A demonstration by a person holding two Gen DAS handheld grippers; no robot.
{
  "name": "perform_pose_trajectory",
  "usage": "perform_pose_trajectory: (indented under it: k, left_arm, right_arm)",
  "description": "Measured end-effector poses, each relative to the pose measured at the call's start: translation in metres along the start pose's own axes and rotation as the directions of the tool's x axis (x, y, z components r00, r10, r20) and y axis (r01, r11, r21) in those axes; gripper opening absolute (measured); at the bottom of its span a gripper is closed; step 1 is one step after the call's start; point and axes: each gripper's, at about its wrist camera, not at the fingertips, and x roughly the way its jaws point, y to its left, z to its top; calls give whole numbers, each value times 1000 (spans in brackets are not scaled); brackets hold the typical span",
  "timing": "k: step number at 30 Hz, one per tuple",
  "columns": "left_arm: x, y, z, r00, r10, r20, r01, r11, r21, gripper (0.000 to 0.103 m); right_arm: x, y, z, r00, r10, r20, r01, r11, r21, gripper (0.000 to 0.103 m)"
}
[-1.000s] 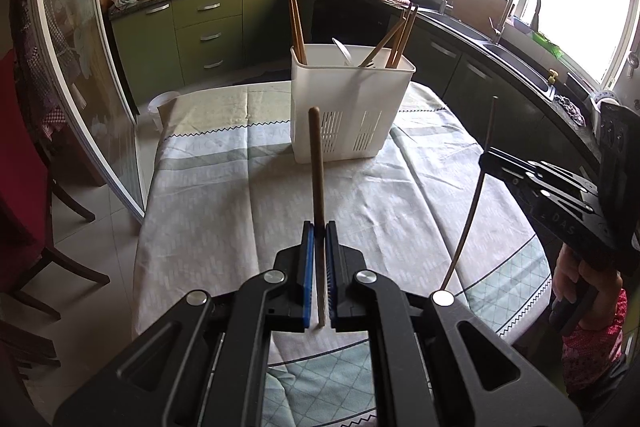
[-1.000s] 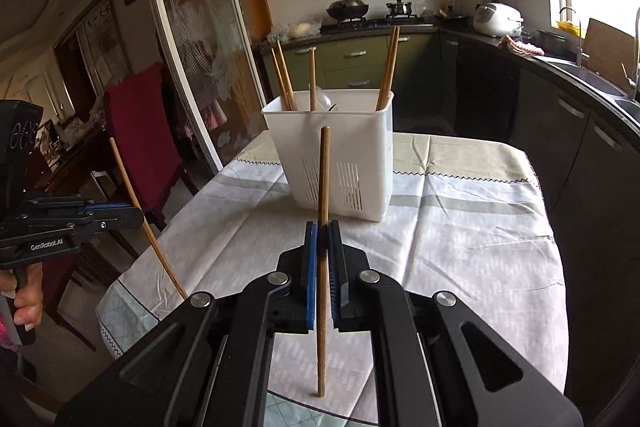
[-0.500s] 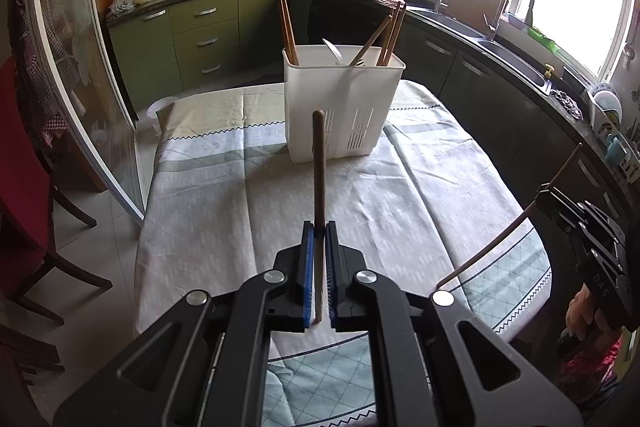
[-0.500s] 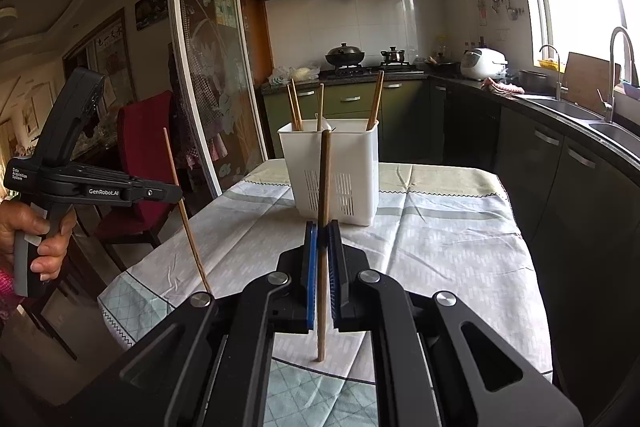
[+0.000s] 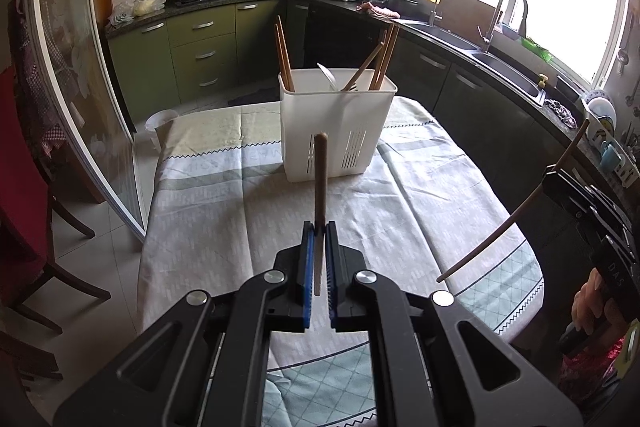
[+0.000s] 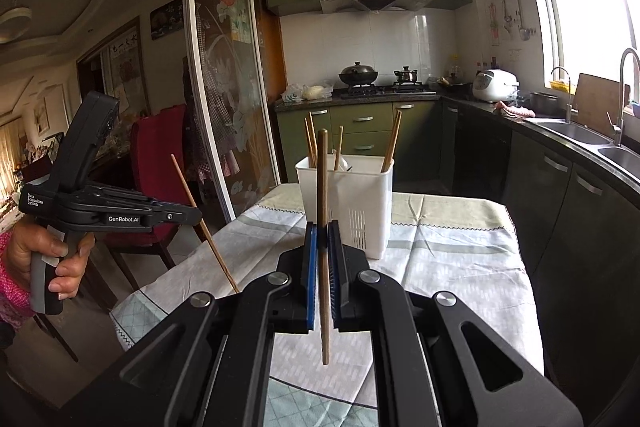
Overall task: Organize utensils
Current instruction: 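Carry both chopsticks over the white caddy and release them into it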
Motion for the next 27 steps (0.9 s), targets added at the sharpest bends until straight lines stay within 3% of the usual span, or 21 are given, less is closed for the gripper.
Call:
perform_pose_trajectory:
  k: [7, 14, 22, 27]
  left_arm:
    - [-22, -3, 46, 998, -10, 61, 10, 1000, 7, 6]
    - [-38, -6, 112, 992, -8, 128, 7, 1000, 10, 6]
    - [-41, -12, 182, 972, 5, 234, -9, 1000, 18, 6]
    - [-11, -13, 205, 968, 30, 251, -37, 999, 22, 6]
  right_arm:
    - [4, -4, 54, 997, 19, 72, -19, 1000, -2, 6]
    - [24, -21, 120, 988, 3, 156, -6, 1000, 14, 6]
    - [74, -41, 180, 974, -43, 224, 39, 999, 23, 6]
    - [119, -58, 192, 979, -67, 192, 60, 997, 39, 6]
